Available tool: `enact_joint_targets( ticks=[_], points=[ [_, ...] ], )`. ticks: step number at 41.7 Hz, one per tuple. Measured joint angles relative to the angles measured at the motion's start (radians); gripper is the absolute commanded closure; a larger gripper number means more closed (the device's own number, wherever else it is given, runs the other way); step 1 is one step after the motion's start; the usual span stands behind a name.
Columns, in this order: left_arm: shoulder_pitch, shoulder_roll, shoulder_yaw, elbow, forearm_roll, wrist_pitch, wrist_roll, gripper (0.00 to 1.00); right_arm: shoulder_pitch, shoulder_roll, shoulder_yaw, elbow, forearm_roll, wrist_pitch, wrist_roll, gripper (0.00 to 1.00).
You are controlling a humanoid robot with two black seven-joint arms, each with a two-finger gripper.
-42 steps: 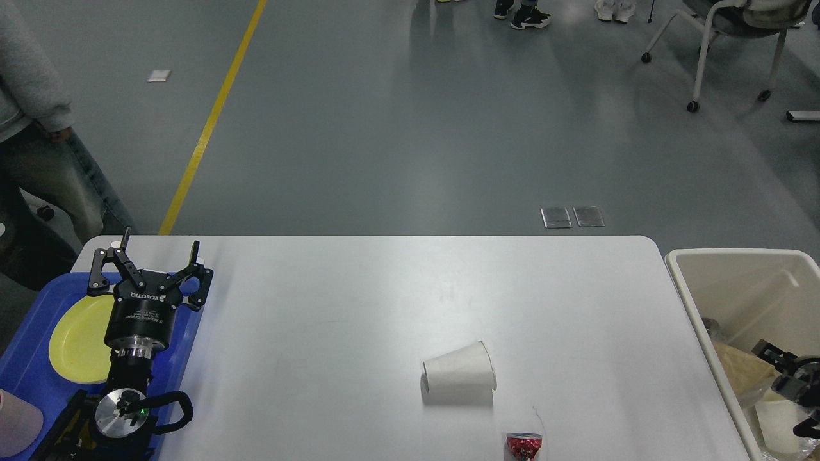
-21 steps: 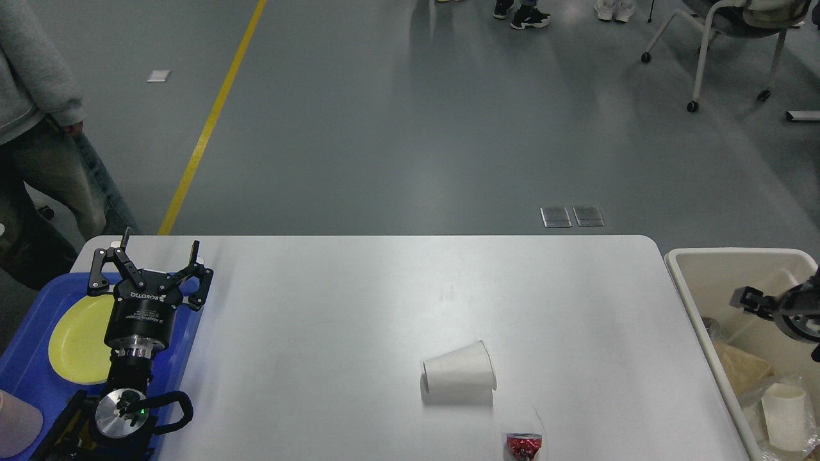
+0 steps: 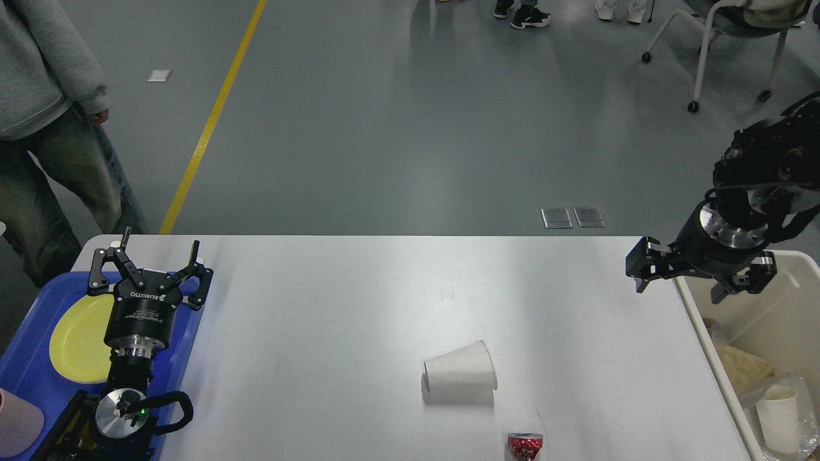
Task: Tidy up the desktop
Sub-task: 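Raise the right gripper out of the bin toward the lying white cup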
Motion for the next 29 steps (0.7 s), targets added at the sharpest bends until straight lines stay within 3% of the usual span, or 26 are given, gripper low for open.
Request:
enact_joint_targets(
  ticks=[14,29],
  points=[
    [0.000,0.000,0.000,0.000,0.000,0.000,0.000,0.04,0.362,0.049,0.100,0.291,0.011,0.012,-0.019,0.02],
    [0.000,0.000,0.000,0.000,0.000,0.000,0.000,0.04,0.348,0.099,0.134,0.304,0.012,0.012,-0.015,0.00]
  ],
)
